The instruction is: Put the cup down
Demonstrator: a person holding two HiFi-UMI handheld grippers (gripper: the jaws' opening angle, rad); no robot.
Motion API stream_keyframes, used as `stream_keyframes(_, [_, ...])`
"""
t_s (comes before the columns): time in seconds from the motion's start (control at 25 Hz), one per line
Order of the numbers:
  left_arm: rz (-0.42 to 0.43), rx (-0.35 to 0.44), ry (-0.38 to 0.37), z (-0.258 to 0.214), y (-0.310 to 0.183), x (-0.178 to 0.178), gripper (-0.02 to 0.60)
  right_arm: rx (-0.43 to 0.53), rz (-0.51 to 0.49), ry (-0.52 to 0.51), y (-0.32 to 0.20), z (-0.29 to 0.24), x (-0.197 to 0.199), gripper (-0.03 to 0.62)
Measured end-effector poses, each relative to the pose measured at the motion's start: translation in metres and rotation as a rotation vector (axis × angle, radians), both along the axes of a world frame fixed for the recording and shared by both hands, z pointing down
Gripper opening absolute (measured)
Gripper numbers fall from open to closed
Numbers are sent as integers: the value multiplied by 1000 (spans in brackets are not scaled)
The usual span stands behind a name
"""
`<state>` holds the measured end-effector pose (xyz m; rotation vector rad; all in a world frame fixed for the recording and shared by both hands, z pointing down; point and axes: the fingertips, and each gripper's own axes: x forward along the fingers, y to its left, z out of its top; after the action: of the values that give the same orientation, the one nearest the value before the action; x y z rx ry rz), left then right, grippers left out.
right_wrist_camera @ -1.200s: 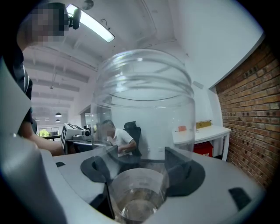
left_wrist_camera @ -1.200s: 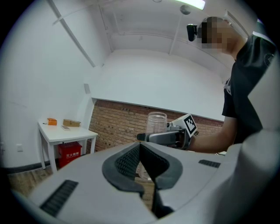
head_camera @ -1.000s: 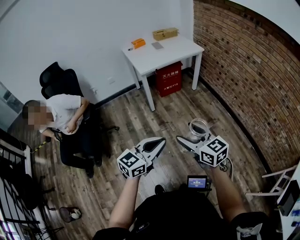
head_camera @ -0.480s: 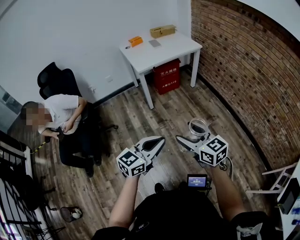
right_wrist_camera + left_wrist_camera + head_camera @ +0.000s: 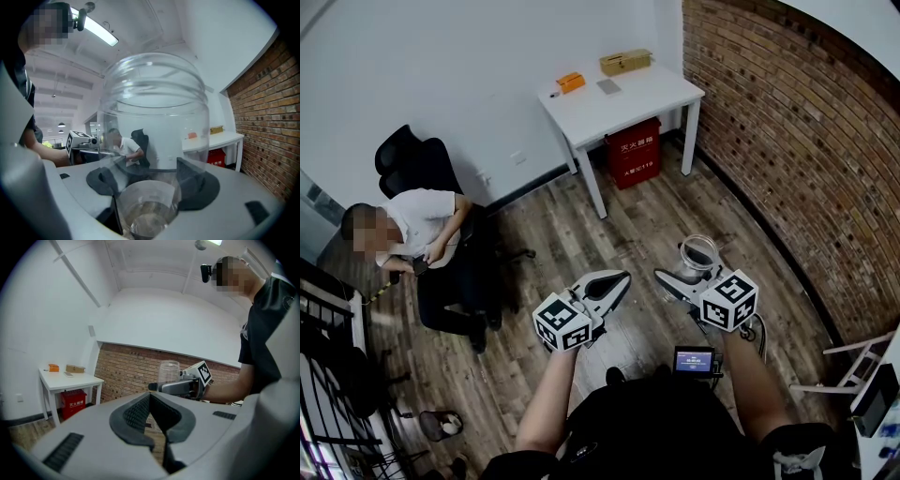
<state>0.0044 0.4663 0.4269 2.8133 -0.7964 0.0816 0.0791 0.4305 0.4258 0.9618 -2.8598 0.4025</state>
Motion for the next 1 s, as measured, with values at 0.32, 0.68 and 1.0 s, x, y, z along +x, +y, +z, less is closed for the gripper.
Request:
stream_keyframes(0.32, [-37, 10, -19, 1, -26, 19, 8, 8, 5, -5, -21, 4, 37, 331])
stream_keyframes(0.68, [-64, -5, -38, 10, -44, 43, 8, -25, 11, -26, -40, 19, 73, 331])
stream_keyframes(1.0, [-60, -38, -11, 27, -93, 38, 8, -47, 37, -11, -83, 36, 72, 331])
